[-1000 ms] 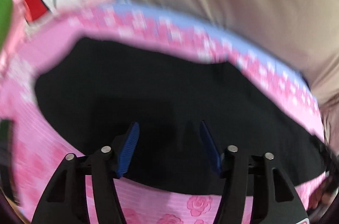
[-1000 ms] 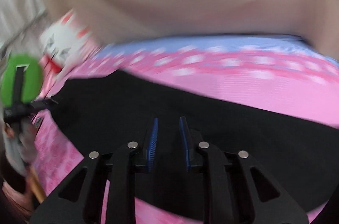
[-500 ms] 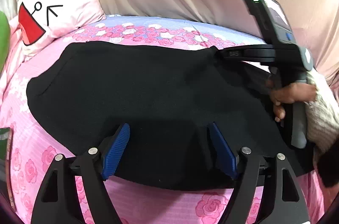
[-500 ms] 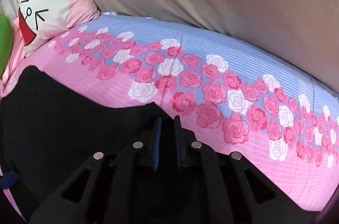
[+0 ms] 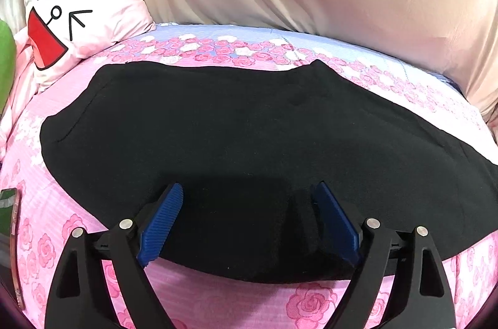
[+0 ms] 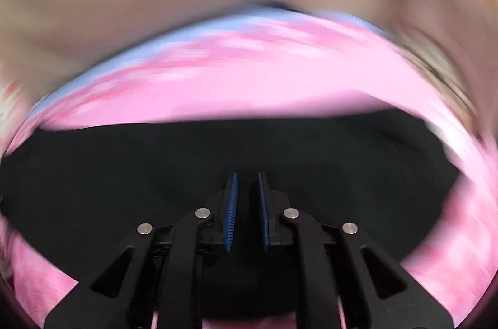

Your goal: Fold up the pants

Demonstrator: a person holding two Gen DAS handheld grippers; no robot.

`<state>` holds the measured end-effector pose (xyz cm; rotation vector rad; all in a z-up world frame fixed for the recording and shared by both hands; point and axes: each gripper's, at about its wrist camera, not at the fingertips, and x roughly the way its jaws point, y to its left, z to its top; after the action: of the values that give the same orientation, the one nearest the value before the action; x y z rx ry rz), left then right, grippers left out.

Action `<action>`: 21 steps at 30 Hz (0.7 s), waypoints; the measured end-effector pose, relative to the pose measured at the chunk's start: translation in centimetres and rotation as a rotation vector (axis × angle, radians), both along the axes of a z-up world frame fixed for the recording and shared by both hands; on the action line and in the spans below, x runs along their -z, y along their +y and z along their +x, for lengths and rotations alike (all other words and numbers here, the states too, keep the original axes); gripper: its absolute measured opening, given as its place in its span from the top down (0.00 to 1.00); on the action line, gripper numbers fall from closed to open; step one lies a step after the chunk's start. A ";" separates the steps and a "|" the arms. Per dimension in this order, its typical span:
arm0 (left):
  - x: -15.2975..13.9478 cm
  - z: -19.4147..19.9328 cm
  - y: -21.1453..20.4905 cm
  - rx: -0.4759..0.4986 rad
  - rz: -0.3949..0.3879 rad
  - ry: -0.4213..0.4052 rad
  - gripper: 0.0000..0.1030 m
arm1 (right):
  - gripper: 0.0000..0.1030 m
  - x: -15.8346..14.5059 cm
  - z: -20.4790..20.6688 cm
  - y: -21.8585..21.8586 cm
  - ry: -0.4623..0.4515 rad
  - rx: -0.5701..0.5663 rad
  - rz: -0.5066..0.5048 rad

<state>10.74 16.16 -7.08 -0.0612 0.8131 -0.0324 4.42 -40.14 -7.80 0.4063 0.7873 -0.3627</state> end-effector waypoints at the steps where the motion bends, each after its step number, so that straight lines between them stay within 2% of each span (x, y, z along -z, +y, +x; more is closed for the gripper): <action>1: 0.0 0.0 -0.1 -0.001 0.009 0.001 0.17 | 1.00 0.0 -3.0 -3.2 -0.065 0.049 0.120; 2: 0.1 0.0 -0.2 -0.003 0.017 0.003 0.17 | 1.00 -0.3 -4.6 -4.6 -0.089 0.097 0.142; 3: 0.1 0.1 -0.4 -0.005 0.028 0.005 0.17 | 1.00 -0.9 -6.2 -5.7 -0.106 0.143 0.120; 4: 0.1 0.1 -0.5 -0.007 0.036 0.006 0.17 | 0.92 -1.3 -7.1 -6.4 -0.112 0.176 0.089; 5: 0.2 0.1 -0.6 -0.009 0.045 0.008 0.17 | 0.92 -1.9 -8.2 -7.2 -0.126 0.213 0.062; 7: 0.2 0.1 -0.6 -0.013 0.056 0.009 0.17 | 0.92 -1.8 -8.8 -8.4 -0.174 0.194 0.130; 9: 0.2 0.1 -0.7 -0.018 0.066 0.009 0.17 | 0.90 -1.0 -8.5 -9.2 -0.158 0.192 0.178; 10: 0.2 0.1 -0.7 -0.020 0.070 0.008 0.17 | 0.85 -0.5 -8.5 -9.4 -0.140 0.215 0.198; 12: 0.2 0.1 -0.7 -0.024 0.073 0.007 0.17 | 0.79 -0.3 -9.3 -9.8 -0.168 0.230 0.242; 13: 0.2 0.0 -0.7 -0.026 0.073 0.005 0.17 | 0.70 -0.2 -9.5 -9.3 -0.193 0.235 0.251; 14: 0.2 0.0 -0.7 -0.029 0.076 0.004 0.17 | 0.61 -0.6 -10.0 -9.0 -0.215 0.242 0.240; 17: 0.3 0.0 -1.1 -0.036 0.107 0.004 0.17 | 0.51 -1.0 -9.3 -8.0 -0.200 0.204 0.194; 19: 0.4 0.0 -1.3 -0.039 0.126 0.006 0.17 | 0.52 -0.4 -7.8 -7.7 -0.154 0.182 0.183; 20: 0.4 0.0 -1.5 -0.040 0.136 0.005 0.16 | 0.70 0.0 -6.8 -7.6 -0.140 0.156 0.186; 21: 0.4 -0.1 -1.4 -0.041 0.138 0.004 0.16 | 0.82 0.0 -6.1 -7.5 -0.140 0.131 0.190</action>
<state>10.68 14.73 -7.45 0.0529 0.8156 0.0626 -1.65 -47.61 -7.77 0.6566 0.6616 -0.3789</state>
